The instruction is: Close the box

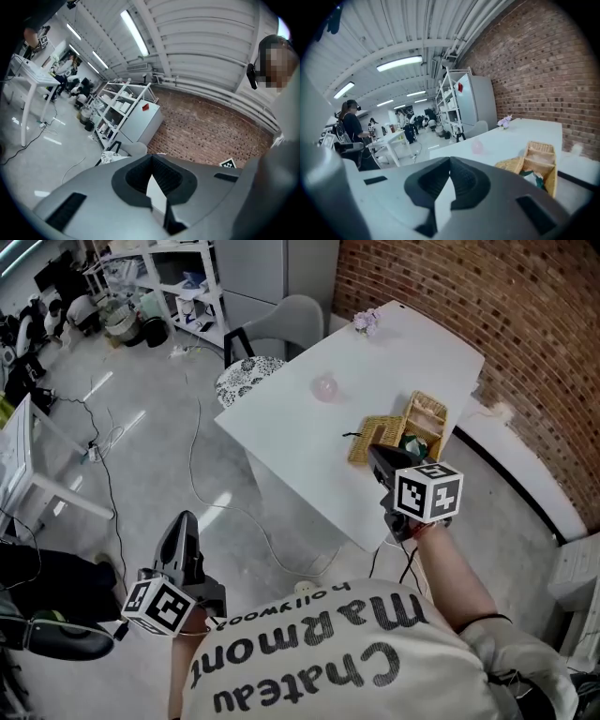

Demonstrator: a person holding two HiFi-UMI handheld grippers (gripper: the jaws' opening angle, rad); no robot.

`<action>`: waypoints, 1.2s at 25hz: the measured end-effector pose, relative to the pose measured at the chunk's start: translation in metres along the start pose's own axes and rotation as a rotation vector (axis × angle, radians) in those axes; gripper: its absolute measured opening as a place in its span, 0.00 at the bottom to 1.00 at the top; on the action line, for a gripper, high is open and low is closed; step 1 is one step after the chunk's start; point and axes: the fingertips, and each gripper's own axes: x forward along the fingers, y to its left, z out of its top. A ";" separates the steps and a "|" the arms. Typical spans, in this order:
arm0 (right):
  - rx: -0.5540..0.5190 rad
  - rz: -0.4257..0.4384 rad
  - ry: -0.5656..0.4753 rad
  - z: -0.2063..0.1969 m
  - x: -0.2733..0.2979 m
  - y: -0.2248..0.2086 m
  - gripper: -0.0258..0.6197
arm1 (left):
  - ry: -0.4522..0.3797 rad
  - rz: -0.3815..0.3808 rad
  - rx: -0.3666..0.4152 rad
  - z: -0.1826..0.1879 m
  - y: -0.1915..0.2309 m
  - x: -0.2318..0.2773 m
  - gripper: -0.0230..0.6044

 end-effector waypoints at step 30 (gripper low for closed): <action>-0.849 -0.310 0.874 -0.129 0.137 -0.050 0.35 | 0.115 -0.014 -0.028 0.021 0.102 0.065 0.04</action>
